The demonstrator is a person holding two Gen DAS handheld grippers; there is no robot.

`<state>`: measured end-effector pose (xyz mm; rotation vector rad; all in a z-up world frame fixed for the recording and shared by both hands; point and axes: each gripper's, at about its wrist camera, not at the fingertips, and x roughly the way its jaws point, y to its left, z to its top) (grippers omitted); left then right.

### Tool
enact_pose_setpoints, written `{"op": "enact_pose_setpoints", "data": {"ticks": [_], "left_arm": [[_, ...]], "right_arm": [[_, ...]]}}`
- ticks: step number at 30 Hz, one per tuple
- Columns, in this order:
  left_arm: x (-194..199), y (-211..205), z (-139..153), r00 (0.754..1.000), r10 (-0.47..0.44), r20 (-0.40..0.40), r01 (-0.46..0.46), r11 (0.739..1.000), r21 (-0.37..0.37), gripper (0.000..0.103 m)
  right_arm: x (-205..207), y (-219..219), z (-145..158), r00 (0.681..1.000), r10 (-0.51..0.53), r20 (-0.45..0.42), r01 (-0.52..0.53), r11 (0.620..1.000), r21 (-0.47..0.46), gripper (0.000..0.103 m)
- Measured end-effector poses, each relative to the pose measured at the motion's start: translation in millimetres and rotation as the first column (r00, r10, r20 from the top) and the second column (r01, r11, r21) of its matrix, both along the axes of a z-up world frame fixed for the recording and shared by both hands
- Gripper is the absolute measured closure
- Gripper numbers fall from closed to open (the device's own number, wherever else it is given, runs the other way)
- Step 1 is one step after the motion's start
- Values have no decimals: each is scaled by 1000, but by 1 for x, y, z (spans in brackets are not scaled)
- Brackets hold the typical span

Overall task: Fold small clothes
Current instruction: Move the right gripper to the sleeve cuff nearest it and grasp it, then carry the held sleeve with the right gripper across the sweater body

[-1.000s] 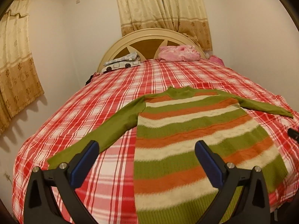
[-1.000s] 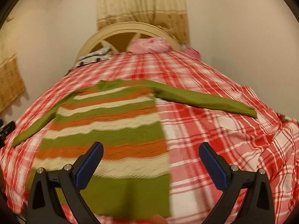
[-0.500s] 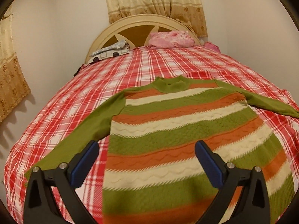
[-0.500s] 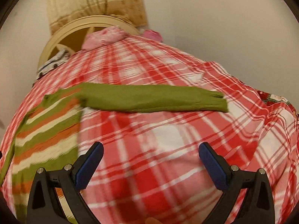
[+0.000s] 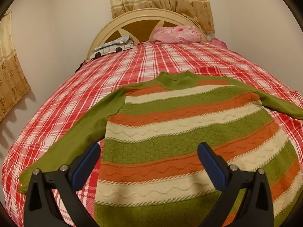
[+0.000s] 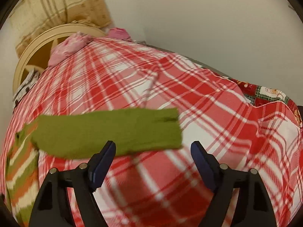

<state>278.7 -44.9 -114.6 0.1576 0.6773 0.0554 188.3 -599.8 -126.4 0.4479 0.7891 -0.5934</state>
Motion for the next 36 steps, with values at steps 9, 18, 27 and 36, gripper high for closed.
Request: {"op": "enact_pose_setpoints", "data": {"ticks": [9, 18, 27, 36], "left_arm": [[4, 7, -7, 1000, 10, -23, -10, 1000, -18, 0], [7, 19, -9, 999, 6, -53, -9, 998, -59, 0], [4, 32, -7, 997, 26, -67, -33, 994, -109, 0], [-4, 43, -2, 998, 27, -52, -33, 990, -137, 0]], "right_arm": [[18, -33, -17, 999, -34, 7, 32, 986, 162, 49], [27, -46, -23, 997, -66, 39, 55, 970, 238, 92], [45, -13, 39, 986, 23, 167, -55, 980, 192, 98], [87, 63, 121, 945, 220, 243, -240, 969, 55, 98]]}}
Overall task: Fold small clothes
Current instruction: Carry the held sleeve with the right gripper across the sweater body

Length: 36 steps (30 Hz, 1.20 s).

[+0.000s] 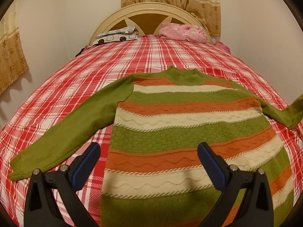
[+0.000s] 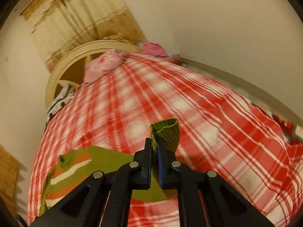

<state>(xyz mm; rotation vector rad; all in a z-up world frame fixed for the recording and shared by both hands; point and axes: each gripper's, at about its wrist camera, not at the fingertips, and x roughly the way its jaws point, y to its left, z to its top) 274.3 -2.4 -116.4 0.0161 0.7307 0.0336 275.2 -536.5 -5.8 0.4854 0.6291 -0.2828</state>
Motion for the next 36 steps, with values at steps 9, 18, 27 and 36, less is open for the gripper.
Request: {"op": "enact_pose_setpoints", "data": {"ticks": [9, 18, 27, 36], "left_arm": [[-8, 22, 4, 1000, 18, 20, -18, 999, -28, 0], [-9, 49, -2, 999, 46, 16, -45, 996, -74, 0], [-10, 81, -8, 996, 84, 17, -82, 991, -102, 0], [-10, 113, -18, 989, 147, -8, -147, 984, -100, 0]], "right_arm": [[54, 95, 58, 985, 163, 48, -159, 984, -84, 98], [97, 222, 105, 933, 352, 66, -332, 919, -211, 99], [139, 358, 99, 844, 535, 24, -506, 812, -292, 99], [169, 467, 16, 756, 651, -70, -646, 725, -239, 99]]}}
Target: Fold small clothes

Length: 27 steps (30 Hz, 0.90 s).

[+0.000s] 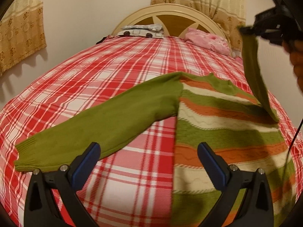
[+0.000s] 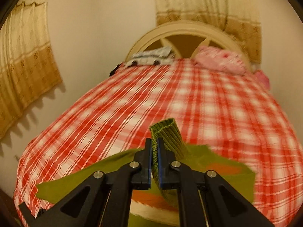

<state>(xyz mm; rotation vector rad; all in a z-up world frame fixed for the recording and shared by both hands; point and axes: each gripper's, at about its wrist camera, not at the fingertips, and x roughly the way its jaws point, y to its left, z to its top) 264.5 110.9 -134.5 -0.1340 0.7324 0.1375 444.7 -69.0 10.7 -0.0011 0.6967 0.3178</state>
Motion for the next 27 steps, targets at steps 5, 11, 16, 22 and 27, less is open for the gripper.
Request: {"op": "enact_pose_setpoints", "data": {"ticks": [5, 11, 16, 22, 27], "left_arm": [[1, 7, -3, 1000, 16, -13, -16, 1000, 12, 0], [7, 12, -6, 998, 8, -58, -9, 1000, -13, 0], [14, 10, 2, 997, -44, -71, 37, 995, -91, 0], [26, -13, 25, 993, -116, 7, 116, 988, -97, 0], [60, -47, 31, 977, -212, 27, 213, 977, -24, 18]], "right_arm": [[7, 43, -72, 996, 38, -82, -41, 999, -31, 99], [5, 54, -140, 972, 86, -218, -96, 995, -37, 98], [-18, 36, -149, 959, 159, -236, -166, 986, -8, 23], [-58, -26, -138, 979, 92, -181, -112, 988, -103, 22], [-96, -81, -143, 981, 38, -189, -57, 994, -97, 22]]}}
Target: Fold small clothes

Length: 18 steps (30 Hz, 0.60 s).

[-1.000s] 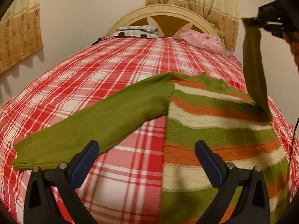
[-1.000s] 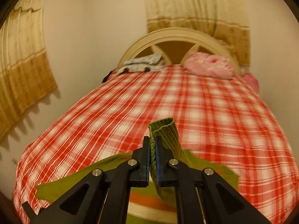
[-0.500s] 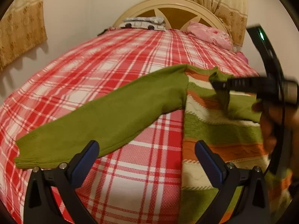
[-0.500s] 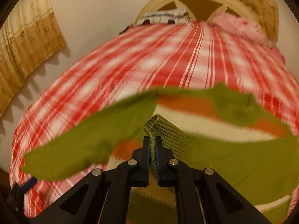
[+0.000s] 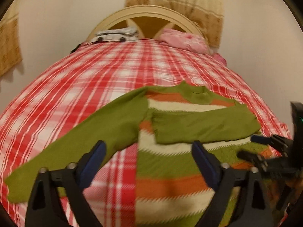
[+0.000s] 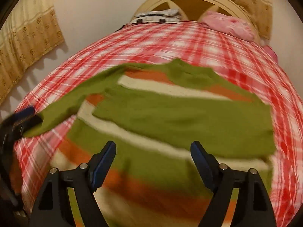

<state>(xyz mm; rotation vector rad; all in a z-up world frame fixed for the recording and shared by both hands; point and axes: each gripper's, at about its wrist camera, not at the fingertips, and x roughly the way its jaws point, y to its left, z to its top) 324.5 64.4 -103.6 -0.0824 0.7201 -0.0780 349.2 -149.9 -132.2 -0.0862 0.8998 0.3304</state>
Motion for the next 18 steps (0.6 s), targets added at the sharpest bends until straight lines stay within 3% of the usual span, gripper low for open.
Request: {"op": "enact_pose_setpoints", "data": {"ticks": [5, 10, 16, 18], "left_arm": [[45, -22, -10, 998, -56, -28, 57, 998, 21, 25], [82, -33, -35, 997, -27, -78, 33, 996, 82, 28], [106, -31, -58, 989, -2, -149, 14, 997, 77, 45], [109, -36, -60, 988, -18, -154, 31, 996, 80, 59]], "right_arm": [[-34, -25, -11, 1000, -4, -4, 4, 1000, -13, 22], [-50, -41, -27, 1000, -22, 2, 22, 999, -37, 22], [-59, -51, -36, 999, -32, 24, 33, 999, -16, 22], [-62, -52, -38, 999, -32, 39, 32, 999, -15, 22]]}}
